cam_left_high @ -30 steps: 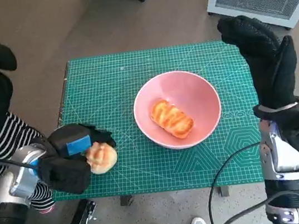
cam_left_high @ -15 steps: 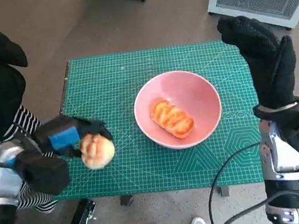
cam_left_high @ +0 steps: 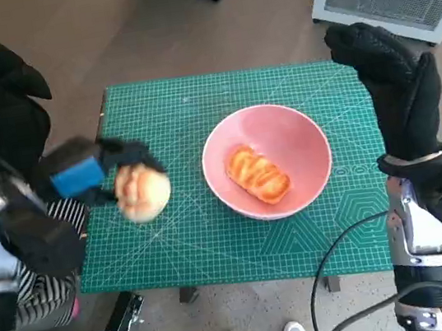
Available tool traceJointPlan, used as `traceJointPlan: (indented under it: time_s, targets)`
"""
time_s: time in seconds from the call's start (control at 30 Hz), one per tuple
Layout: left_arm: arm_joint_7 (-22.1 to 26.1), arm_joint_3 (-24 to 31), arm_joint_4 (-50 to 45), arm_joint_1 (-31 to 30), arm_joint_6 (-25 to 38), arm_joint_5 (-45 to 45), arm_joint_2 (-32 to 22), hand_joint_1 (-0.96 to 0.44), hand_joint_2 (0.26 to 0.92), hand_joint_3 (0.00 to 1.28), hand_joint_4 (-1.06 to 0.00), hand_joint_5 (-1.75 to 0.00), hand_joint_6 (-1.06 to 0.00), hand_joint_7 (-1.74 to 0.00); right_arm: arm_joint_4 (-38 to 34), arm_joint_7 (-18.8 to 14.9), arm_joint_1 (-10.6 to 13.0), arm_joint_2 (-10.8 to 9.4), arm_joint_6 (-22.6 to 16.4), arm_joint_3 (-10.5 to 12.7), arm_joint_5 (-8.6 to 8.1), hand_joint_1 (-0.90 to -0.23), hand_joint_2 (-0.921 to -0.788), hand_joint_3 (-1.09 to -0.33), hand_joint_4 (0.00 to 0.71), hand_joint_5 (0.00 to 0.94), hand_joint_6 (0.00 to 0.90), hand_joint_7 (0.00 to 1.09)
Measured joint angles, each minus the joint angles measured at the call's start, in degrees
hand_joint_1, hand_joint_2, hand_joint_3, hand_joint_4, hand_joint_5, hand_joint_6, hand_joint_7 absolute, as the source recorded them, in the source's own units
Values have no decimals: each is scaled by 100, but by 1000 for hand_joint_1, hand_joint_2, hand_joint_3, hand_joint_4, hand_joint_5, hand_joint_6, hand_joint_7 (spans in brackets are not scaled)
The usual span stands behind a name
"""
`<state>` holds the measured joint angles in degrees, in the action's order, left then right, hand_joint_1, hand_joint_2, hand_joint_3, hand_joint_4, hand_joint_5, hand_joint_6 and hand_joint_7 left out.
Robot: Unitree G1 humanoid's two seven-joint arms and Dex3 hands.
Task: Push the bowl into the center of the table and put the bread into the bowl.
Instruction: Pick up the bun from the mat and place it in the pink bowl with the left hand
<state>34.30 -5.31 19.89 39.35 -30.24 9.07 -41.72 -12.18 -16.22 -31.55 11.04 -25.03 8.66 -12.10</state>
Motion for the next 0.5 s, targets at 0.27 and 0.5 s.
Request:
traceJointPlan:
  time_s: [0.27,0.5]
  targets:
    - [-535,-209,-106,642,248,262,884,2,918,37,-728,-1134,-666,-1119,-14,-1,0,0,-12,-6,3,-748,-921,-695,189,0,22,594]
    - [-973,-732,845,1171,28,888,1555,1,920,45,-720,-1131,-648,-1147,3,0,19,0,-16,-13,9,-751,-921,-695,189,0,22,594]
